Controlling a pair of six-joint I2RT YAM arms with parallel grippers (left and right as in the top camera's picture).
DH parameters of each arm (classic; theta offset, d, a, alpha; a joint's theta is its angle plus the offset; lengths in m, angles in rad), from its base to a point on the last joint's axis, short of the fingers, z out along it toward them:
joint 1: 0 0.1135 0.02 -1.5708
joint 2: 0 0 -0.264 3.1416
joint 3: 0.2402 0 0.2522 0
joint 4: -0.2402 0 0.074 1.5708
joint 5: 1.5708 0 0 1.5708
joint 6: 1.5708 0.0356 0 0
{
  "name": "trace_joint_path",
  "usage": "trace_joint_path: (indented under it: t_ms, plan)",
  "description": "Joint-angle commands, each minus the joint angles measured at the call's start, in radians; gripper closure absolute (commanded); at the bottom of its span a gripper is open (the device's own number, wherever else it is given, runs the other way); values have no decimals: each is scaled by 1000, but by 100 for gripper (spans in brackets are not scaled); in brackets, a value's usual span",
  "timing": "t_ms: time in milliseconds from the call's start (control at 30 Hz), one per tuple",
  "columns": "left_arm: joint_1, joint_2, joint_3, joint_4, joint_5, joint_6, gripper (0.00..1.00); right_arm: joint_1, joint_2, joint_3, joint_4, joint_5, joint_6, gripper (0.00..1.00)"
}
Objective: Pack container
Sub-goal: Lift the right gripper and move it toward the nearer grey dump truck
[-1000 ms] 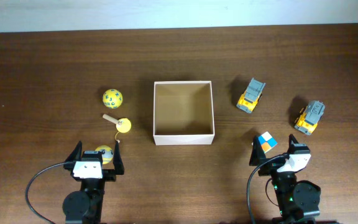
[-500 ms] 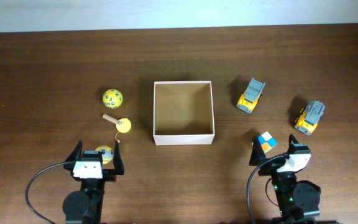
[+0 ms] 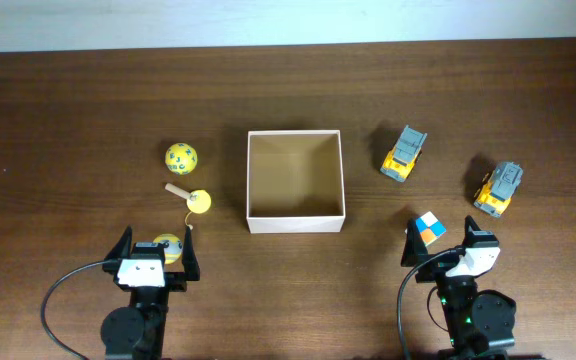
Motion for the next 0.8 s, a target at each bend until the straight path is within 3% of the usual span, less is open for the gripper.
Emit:
trace_joint_path:
  t_ms: [0, 200, 300, 400, 600, 767]
  plan:
    - [6, -8, -5, -1, 8, 19, 1, -10, -11, -8, -4, -13, -8, 1]
    - [6, -8, -5, -1, 8, 19, 1, -10, -11, -8, 5, -11, 2, 1]
    - [6, -8, -5, -1, 8, 19, 1, -10, -11, 0, 21, -34, 97, 1]
    - [6, -8, -5, -1, 8, 19, 1, -10, -10, 60, -6, -67, 98, 1]
    - [6, -8, -5, -1, 8, 19, 1, -10, 76, 343, -234, -29, 98, 1]
    - [6, -8, -5, -1, 8, 19, 1, -10, 338, 674, -524, 5, 98, 1]
